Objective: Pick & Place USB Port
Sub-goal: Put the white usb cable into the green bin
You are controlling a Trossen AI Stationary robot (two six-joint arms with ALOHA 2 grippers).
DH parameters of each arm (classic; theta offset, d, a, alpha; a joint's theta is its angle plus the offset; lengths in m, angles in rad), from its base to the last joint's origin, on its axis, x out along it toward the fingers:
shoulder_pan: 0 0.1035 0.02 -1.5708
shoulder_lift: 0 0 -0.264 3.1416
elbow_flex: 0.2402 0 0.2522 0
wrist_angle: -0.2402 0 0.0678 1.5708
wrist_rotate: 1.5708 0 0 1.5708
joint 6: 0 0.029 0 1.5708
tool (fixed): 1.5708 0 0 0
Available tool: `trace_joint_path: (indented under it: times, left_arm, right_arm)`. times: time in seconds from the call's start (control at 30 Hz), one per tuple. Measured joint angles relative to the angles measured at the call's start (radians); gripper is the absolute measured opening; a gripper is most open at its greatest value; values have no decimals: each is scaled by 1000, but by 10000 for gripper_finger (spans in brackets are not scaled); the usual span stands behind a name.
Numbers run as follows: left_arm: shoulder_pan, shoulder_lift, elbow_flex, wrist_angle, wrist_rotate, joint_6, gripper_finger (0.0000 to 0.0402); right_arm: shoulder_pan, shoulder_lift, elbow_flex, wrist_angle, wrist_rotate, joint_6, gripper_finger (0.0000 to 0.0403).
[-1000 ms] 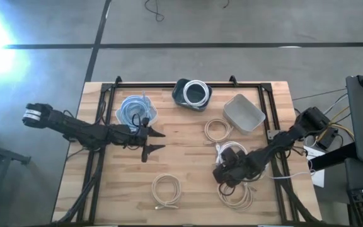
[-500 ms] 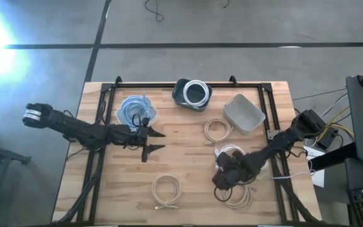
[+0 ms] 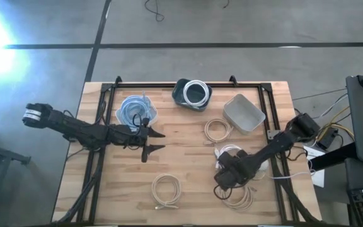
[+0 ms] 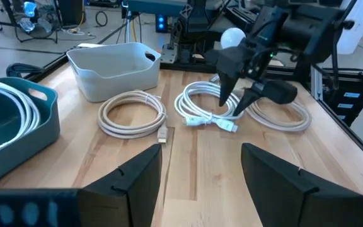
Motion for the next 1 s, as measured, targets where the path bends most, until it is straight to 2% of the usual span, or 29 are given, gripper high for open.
trace_joint_path:
  times: [0.43, 0.53, 0.77, 1.0]
  left_arm:
    - [0, 0, -1, -1, 0, 0, 222]
    - [0, 0, -1, -2, 0, 0, 222]
    - [0, 0, -1, -11, 0, 0, 222]
    - [0, 0, -1, -18, 0, 0, 222]
  right_arm:
    - [-19, 86, -3, 95, -13, -36, 171]
    - [-25, 95, 4, 96, -19, -36, 140]
    - [-38, 54, 31, 87, 0, -86, 26]
    - [-70, -18, 128, 78, 123, -182, 25]
